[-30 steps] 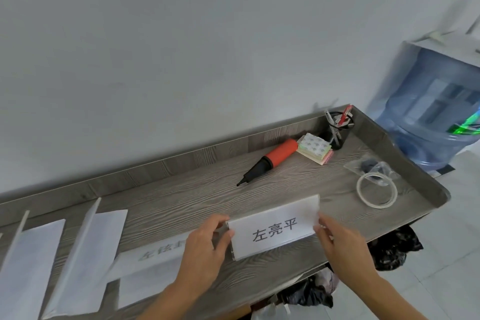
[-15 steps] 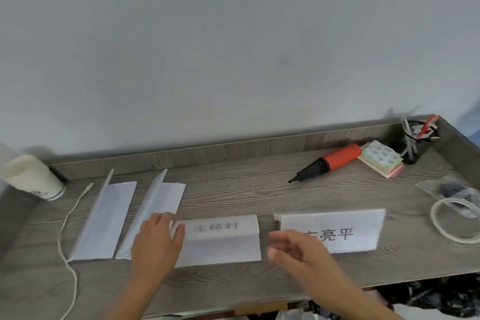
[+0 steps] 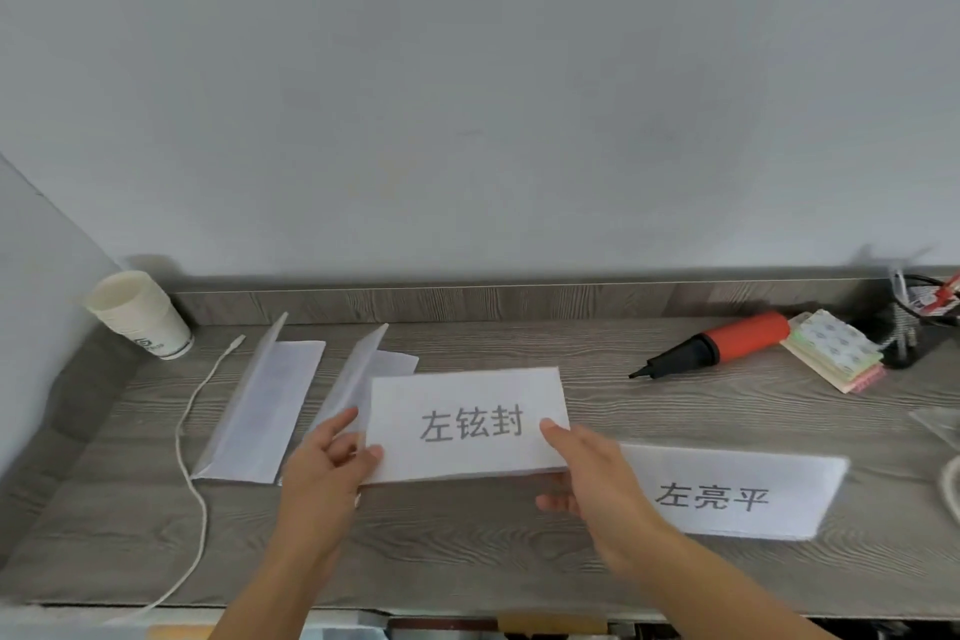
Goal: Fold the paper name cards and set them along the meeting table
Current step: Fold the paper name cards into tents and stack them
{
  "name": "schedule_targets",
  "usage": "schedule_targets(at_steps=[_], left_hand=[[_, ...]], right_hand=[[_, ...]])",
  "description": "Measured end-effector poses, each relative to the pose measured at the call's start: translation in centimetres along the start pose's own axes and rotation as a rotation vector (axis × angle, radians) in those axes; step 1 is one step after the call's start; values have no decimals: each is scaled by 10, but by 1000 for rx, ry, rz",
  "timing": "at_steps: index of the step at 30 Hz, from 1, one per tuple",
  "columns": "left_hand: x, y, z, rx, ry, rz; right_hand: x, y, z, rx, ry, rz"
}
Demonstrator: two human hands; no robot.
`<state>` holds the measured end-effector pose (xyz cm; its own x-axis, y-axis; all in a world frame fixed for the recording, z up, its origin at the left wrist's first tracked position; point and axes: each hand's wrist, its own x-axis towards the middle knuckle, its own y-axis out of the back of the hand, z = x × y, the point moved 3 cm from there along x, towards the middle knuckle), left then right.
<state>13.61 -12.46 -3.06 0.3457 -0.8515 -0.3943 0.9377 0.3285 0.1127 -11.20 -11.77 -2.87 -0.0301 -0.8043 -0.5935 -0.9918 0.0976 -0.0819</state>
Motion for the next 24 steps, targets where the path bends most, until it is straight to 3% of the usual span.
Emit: schedule_targets(at_steps=[5, 9, 13, 18, 24], left_hand=[[-33, -25, 51, 13, -329, -103], [-56, -63, 64, 176, -538, -181], [-71, -99, 62, 373, -720, -236], [-88, -143, 43, 634, -989, -366], [-88, -172, 11, 792, -1030, -431]], right_hand=[[-30, 37, -57, -175, 478, 76], [-56, 92, -75, -294, 679, 247], [-78, 135, -65, -445, 706, 412], [-90, 183, -45, -432, 652, 577], [-73, 221, -20, -485, 526, 588]])
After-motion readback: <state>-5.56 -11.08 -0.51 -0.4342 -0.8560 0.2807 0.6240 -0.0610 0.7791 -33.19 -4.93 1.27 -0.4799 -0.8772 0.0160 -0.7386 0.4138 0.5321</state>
